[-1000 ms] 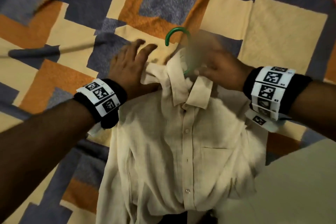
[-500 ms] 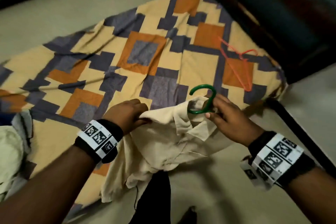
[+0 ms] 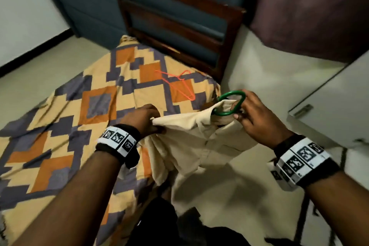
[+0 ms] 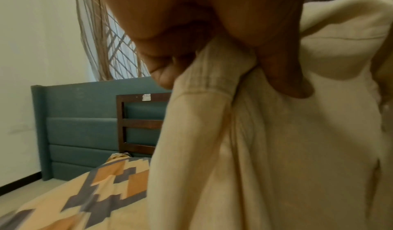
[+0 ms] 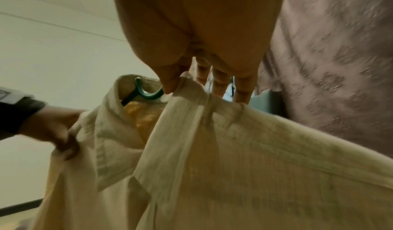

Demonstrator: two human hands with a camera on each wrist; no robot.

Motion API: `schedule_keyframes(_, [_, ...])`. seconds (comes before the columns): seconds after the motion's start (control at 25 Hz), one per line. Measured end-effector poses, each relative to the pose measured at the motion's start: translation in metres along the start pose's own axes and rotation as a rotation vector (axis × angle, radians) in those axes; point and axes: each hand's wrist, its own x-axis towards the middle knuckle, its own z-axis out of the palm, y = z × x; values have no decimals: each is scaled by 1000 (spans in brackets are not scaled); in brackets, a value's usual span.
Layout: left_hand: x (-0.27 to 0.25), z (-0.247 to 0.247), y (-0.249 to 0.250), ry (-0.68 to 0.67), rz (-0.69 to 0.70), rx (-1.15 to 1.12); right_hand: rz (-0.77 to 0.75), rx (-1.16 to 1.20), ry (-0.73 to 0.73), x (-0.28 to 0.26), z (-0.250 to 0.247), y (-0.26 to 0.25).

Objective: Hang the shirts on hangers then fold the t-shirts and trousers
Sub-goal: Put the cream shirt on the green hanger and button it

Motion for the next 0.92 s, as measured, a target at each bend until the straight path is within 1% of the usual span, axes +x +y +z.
schedule_keyframes(0.04, [10, -5, 11, -25, 29, -3, 40, 1, 32, -3, -10, 5])
schedule_keyframes(0.08, [19, -8, 21, -63, 43, -54, 79, 4, 66, -4, -18, 10])
schedule_keyframes(0.16, [38, -14, 33, -120, 75, -232, 184, 26, 130, -3, -32, 18])
schedule_keyframes(0.2, [50, -19, 37, -133, 118, -262, 231, 26, 149, 0, -39, 22])
schedule_keyframes(0.24, [61, -22, 40, -130, 156, -239, 260, 20, 151, 2, -44, 25])
schedule_keyframes(0.28, [80, -27, 42, -130, 187, -166, 290, 16, 172, 5, -52, 30])
schedule_keyframes(0.36, [122, -41, 52, -98, 191, 52, 357, 25, 238, 10, -72, 39])
schedule_keyframes(0.44, [160, -58, 71, -80, 209, 209, 431, 36, 304, 10, -93, 46])
schedule_keyframes(0.48, [175, -66, 84, -81, 251, 243, 457, 28, 321, 7, -102, 50])
schedule_keyframes(0.52, [187, -71, 102, -73, 325, 263, 472, 12, 327, 4, -110, 52])
schedule_keyframes(0.56, [193, -75, 119, -39, 419, 237, 482, -5, 319, 4, -114, 54])
schedule_keyframes(0.6, [201, -76, 144, -18, 555, 166, 510, -19, 326, 0, -121, 58])
schedule_keyframes(0.64, [207, -75, 171, -26, 682, 79, 540, -25, 344, -5, -129, 62])
schedule_keyframes(0.68, [211, -72, 200, -59, 764, -1, 567, -29, 371, -11, -138, 68])
schedule_keyframes(0.72, [216, -68, 229, -74, 806, -42, 587, -38, 407, -19, -148, 76])
schedule_keyframes(0.76, [224, -62, 255, -72, 816, -49, 616, -48, 444, -29, -159, 86])
schedule_keyframes(0.84, [242, -48, 299, -36, 801, -34, 695, -53, 483, -53, -185, 105])
schedule_keyframes(0.88, [251, -41, 314, -22, 800, -28, 731, -47, 490, -62, -196, 112])
schedule_keyframes(0.92, [260, -34, 335, -8, 815, -16, 767, -46, 507, -75, -208, 120])
